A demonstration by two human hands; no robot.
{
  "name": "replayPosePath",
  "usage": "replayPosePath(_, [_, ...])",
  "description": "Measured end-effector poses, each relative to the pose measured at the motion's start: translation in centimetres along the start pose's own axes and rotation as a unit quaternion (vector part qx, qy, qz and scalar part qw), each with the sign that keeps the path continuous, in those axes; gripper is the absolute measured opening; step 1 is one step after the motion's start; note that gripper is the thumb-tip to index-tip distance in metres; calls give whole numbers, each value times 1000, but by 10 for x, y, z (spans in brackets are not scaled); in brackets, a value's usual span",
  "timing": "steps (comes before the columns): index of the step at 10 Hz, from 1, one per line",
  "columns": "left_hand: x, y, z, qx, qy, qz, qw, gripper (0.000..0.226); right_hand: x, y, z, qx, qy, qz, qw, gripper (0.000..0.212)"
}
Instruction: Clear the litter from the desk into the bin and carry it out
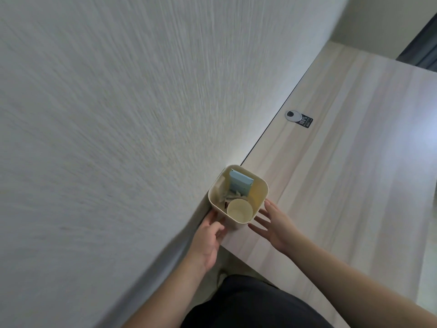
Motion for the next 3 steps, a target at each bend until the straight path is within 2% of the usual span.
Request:
replayPosePath(2, [4, -2, -1, -5, -11, 10, 1000, 50, -2, -4, 3, 2, -6, -35, 999, 22])
replayPosePath(3, [1, -19, -8, 6, -21, 104, 994, 45, 4, -6, 4, 5, -8, -79, 997, 36])
Point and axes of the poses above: each hand's wrist, its own z-axis towards the middle knuckle, its own x-axis out of the back of the hand, y = z × x, the point moved 6 cm from there along z, towards the middle knuckle
